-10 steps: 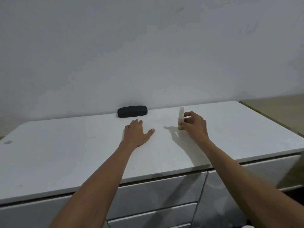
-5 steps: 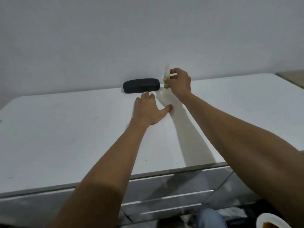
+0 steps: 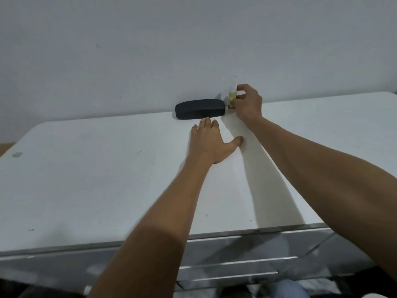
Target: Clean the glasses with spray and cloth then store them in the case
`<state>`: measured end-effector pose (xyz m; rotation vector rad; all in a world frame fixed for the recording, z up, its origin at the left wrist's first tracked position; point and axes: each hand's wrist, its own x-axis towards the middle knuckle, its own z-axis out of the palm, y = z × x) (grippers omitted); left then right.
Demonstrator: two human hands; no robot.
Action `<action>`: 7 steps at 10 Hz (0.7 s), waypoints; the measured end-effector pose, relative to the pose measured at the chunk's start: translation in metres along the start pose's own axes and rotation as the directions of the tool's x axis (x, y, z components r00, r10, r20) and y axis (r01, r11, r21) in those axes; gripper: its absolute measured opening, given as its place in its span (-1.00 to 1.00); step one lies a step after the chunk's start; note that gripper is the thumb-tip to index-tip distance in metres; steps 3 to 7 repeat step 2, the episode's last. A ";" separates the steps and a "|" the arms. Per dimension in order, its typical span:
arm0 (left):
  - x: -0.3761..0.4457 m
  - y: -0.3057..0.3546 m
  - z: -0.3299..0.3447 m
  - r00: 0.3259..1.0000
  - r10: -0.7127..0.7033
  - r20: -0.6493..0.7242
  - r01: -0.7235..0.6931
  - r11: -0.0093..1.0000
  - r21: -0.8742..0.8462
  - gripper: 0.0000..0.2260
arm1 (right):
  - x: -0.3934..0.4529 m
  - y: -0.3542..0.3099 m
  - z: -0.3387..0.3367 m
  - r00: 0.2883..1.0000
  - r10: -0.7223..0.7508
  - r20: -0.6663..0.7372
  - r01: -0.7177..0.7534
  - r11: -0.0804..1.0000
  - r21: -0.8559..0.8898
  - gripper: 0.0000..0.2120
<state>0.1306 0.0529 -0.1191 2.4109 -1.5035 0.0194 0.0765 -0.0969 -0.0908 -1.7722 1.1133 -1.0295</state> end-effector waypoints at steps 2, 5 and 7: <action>-0.003 0.002 -0.003 0.999 -0.029 0.026 0.029 1.000 -0.011 -0.09 | -0.011 -0.003 -0.024 0.999 0.042 -0.003 -0.042 0.999 0.031 -0.53; -0.003 0.002 -0.003 0.999 -0.029 0.026 0.029 1.000 -0.011 -0.09 | -0.011 -0.003 -0.024 0.999 0.042 -0.003 -0.042 0.999 0.031 -0.53; -0.003 0.002 -0.003 0.999 -0.029 0.026 0.029 1.000 -0.011 -0.09 | -0.011 -0.003 -0.024 0.999 0.042 -0.003 -0.042 0.999 0.031 -0.53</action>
